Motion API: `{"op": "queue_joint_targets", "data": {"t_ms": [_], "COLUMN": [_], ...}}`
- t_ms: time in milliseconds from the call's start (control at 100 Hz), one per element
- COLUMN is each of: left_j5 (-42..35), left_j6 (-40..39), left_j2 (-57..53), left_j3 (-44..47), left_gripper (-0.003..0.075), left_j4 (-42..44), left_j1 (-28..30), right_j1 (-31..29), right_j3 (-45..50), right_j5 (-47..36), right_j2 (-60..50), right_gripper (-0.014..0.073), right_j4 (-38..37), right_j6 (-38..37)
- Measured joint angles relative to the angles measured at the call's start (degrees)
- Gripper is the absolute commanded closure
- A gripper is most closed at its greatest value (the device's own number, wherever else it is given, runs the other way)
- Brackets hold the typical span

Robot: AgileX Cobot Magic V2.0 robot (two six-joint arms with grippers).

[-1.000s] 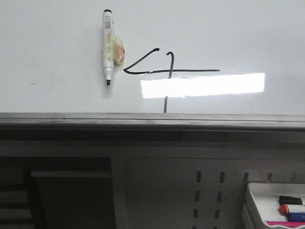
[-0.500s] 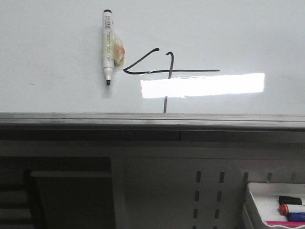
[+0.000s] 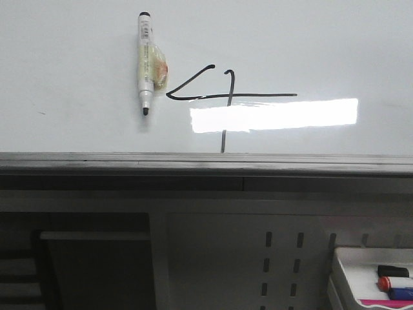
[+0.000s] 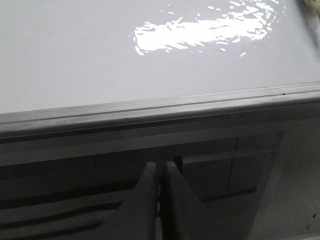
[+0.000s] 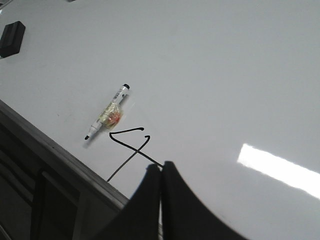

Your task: Write number 4 on whiteboard

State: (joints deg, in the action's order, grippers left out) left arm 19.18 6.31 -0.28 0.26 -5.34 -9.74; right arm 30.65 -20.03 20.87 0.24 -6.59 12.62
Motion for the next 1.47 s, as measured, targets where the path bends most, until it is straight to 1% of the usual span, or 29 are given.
{"op": "queue_joint_targets", "data": {"t_ms": [240,320,420,500,550,650,720,770,860,1050,1470], "left_j5": [0.0,0.0,0.0,0.0,0.0,0.0,0.0,0.0,0.0,0.0,0.0], "left_j6": [0.0,0.0,0.0,0.0,0.0,0.0,0.0,0.0,0.0,0.0,0.0], "left_j2": [0.0,0.0,0.0,0.0,0.0,0.0,0.0,0.0,0.0,0.0,0.0], "left_j3": [0.0,0.0,0.0,0.0,0.0,0.0,0.0,0.0,0.0,0.0,0.0], "left_gripper": [0.0741,0.0741,0.0741,0.0741,0.0741,0.0741,0.0741,0.0741,0.0741,0.0741,0.0741], "left_j4": [0.1,0.1,0.1,0.1,0.1,0.1,0.1,0.1,0.1,0.1,0.1], "left_j1": [0.0,0.0,0.0,0.0,0.0,0.1,0.1,0.1,0.1,0.1,0.1], "right_j1": [0.0,-1.32,-6.66,-12.05,-15.45,-21.53,-24.16,-25.31,-26.03,-26.03,-26.03], "right_j3": [0.0,0.09,2.16,6.01,9.17,15.92,19.54,20.92,20.92,20.92,20.92], "right_j5": [0.0,2.77,7.13,6.93,4.88,-2.33,-6.51,-7.95,-8.2,-4.33,-3.99], "right_j2": [0.0,-0.12,-0.12,-0.12,-0.12,-0.12,-0.12,-0.12,-0.12,-0.12,-0.76], "right_gripper": [0.0658,0.0658,0.0658,0.0658,0.0658,0.0658,0.0658,0.0658,0.0658,0.0658,0.0658], "right_j4": [0.0,-0.31,-0.56,-0.56,-0.56,0.61,1.51,1.98,2.37,2.5,2.62], "right_j6": [0.0,-0.65,-6.41,-10.79,-11.96,-12.62,-13.03,-13.17,-13.28,-13.28,-13.28]}}
